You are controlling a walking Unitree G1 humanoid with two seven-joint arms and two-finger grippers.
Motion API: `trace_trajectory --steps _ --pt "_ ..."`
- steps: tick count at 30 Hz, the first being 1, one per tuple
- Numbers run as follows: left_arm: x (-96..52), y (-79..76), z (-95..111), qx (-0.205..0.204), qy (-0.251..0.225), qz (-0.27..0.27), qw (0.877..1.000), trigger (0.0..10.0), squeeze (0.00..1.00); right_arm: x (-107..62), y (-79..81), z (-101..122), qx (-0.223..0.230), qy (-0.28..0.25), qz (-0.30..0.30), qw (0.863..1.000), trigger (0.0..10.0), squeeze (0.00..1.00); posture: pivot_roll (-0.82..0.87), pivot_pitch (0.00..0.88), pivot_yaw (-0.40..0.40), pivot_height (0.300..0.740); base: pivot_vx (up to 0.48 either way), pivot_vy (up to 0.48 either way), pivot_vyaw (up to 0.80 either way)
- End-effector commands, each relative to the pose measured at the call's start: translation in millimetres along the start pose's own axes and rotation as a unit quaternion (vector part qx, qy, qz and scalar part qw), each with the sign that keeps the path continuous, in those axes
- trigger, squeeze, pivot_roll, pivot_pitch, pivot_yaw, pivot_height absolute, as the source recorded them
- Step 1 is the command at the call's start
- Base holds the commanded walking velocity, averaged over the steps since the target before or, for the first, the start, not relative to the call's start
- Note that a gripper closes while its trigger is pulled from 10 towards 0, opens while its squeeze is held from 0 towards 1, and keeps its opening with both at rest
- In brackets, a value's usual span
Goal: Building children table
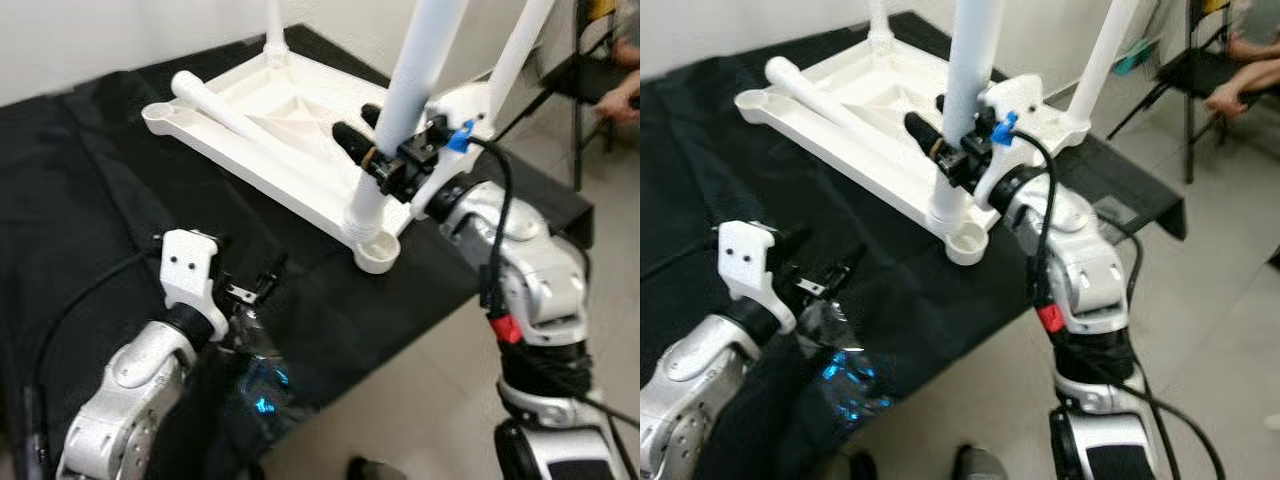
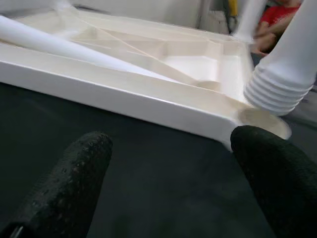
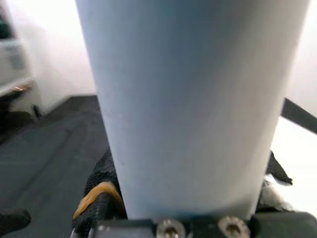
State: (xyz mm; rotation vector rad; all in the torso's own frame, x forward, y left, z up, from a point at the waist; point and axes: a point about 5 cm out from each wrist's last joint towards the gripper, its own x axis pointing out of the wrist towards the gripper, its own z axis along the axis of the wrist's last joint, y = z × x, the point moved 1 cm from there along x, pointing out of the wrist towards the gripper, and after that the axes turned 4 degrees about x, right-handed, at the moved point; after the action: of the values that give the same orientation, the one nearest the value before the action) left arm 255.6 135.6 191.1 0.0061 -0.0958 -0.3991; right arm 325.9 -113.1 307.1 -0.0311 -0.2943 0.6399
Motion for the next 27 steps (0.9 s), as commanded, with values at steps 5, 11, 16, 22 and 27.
trace_trajectory --steps 5,11,16,22,27 --pt "-2.5 1.0 -9.5 0.006 0.021 0.0 1.0 10.0 0.0 1.5 -2.6 0.8 0.002 -0.001 -0.004 1.0 10.0 0.0 -0.07 0.293 0.001 0.74 0.0 0.0 0.0" --pt "-3.5 0.1 -6.2 0.02 0.008 -0.017 1.0 10.0 0.0 7.1 -7.5 7.7 0.007 -0.016 0.026 1.0 10.0 0.0 -0.07 0.309 0.005 0.74 0.0 0.0 0.0" --pt "-7.3 0.9 -5.5 0.037 -0.005 -0.036 0.999 10.0 0.0 11.4 -16.3 20.1 0.02 -0.034 0.084 0.996 10.0 0.0 -0.07 0.315 0.002 0.74 0.0 0.0 0.0" --pt "-15.6 -10.7 -1.5 0.017 -0.028 -0.094 0.995 10.0 0.0 2.3 -3.1 45.7 0.009 -0.019 0.37 0.929 10.0 0.0 -0.07 0.341 -0.017 0.74 0.0 0.0 0.0" --pt "-32.6 -33.5 1.3 -0.031 -0.019 -0.185 0.982 10.0 0.0 5.1 -4.2 64.7 0.078 -0.009 0.513 0.855 10.0 0.0 -0.06 0.376 -0.02 0.74 0.0 0.0 0.0"
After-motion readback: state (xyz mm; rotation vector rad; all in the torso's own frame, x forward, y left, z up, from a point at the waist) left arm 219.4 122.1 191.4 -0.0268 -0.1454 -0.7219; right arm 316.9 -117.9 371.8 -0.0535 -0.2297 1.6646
